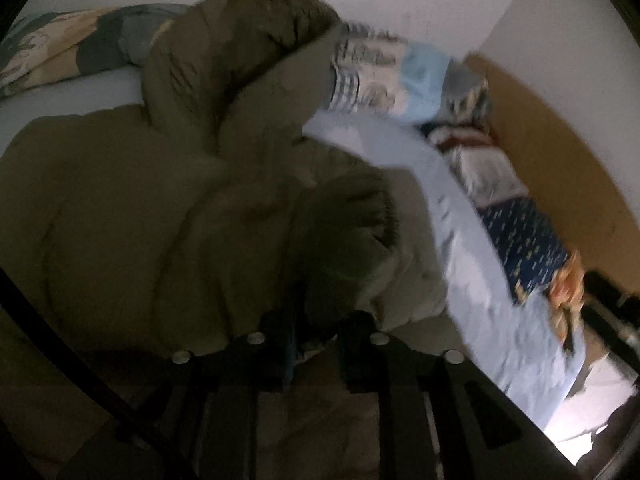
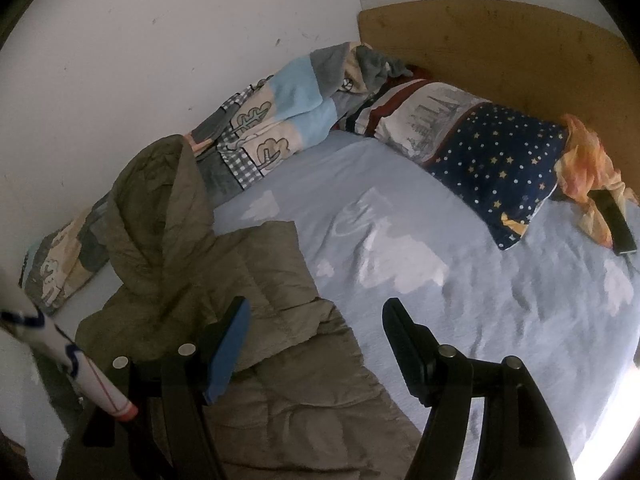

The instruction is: Fold large clothes

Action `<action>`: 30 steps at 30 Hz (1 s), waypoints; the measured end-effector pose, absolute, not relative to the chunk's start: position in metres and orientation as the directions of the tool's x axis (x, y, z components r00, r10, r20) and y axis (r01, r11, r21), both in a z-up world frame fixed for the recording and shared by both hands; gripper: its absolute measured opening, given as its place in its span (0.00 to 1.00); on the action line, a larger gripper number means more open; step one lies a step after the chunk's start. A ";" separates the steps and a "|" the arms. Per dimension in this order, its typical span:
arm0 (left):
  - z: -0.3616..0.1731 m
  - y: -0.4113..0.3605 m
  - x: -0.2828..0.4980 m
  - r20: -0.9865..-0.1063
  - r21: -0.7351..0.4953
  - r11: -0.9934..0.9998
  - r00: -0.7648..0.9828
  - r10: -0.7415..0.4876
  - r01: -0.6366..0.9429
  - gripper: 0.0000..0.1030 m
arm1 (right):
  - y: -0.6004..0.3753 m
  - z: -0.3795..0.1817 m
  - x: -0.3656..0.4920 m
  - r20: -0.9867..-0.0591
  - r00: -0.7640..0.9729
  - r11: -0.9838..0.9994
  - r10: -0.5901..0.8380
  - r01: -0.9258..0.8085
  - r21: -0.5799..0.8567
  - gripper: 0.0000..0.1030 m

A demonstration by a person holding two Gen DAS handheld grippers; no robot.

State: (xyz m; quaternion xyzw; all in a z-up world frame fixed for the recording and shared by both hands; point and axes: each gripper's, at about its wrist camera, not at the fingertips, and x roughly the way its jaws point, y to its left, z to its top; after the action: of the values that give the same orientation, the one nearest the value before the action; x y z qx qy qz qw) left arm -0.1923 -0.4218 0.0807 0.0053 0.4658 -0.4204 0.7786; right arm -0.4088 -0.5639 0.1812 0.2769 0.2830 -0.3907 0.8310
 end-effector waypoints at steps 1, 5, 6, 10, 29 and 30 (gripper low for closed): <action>0.083 -0.422 -0.196 -0.741 -0.369 0.642 0.204 -0.640 0.673 0.23 | -0.563 0.181 -0.407 -0.688 0.537 0.544 -0.489 0.804 0.241 0.71; 0.107 -0.403 -0.208 -0.734 -0.356 0.587 0.170 -0.657 0.727 0.43 | -0.556 0.178 -0.393 -0.690 0.550 0.562 -0.470 0.790 0.246 0.71; 0.115 -0.391 -0.209 -0.723 -0.352 0.576 0.177 -0.668 0.738 0.44 | -0.553 0.177 -0.390 -0.689 0.557 0.571 -0.464 0.783 0.248 0.71; 0.143 -0.345 -0.182 -0.682 -0.307 0.631 0.298 -0.668 0.713 0.49 | -0.535 0.170 -0.365 -0.681 0.595 0.633 -0.426 0.734 0.246 0.59; 0.050 -0.253 -0.063 -0.831 -0.126 0.909 0.459 -0.316 0.398 0.52 | -0.539 0.050 -0.274 -0.865 0.460 0.678 -0.201 0.703 0.216 0.37; 0.053 -0.255 -0.066 -0.831 -0.116 0.909 0.462 -0.310 0.401 0.52 | -0.540 0.049 -0.273 -0.870 0.453 0.676 -0.196 0.705 0.215 0.38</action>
State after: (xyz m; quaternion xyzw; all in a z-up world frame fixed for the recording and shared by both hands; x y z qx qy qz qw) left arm -0.0656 -0.2549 0.0527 0.0479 0.4748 -0.2081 0.8538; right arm -0.2733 -0.5402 0.0488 0.2883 0.4411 -0.2807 0.8022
